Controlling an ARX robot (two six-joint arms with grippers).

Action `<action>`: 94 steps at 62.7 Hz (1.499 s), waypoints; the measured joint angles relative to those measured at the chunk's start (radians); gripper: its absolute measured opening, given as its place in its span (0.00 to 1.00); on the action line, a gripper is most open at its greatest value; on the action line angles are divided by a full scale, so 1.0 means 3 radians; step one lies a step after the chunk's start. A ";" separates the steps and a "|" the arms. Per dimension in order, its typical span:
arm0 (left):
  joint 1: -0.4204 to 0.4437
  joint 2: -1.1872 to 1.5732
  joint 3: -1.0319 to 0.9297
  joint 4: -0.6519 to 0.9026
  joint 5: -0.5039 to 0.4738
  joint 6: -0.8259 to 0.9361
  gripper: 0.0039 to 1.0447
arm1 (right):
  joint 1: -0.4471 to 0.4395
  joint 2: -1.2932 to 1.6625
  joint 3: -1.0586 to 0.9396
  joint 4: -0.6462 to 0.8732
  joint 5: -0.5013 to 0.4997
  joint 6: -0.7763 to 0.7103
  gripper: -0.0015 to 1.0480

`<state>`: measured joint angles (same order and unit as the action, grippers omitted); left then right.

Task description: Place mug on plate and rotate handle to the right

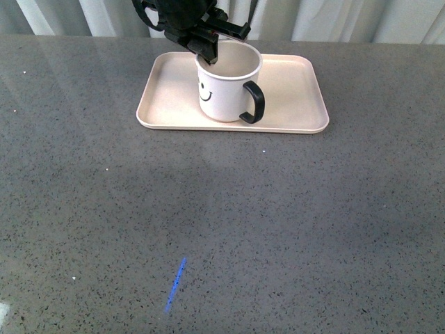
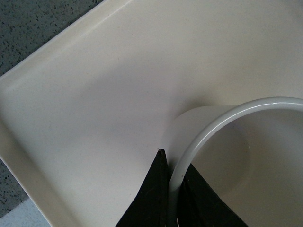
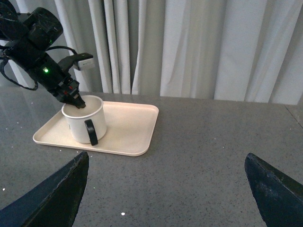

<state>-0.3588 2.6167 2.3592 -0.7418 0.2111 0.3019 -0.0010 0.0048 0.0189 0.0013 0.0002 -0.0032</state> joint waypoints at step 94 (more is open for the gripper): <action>0.0141 -0.0594 -0.0613 0.0484 0.0144 0.0137 0.91 | 0.0000 0.0000 0.0000 0.0000 0.0000 0.0000 0.91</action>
<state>-0.3164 2.4386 2.1754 -0.5964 0.2543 0.3431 -0.0010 0.0048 0.0189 0.0013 0.0002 -0.0032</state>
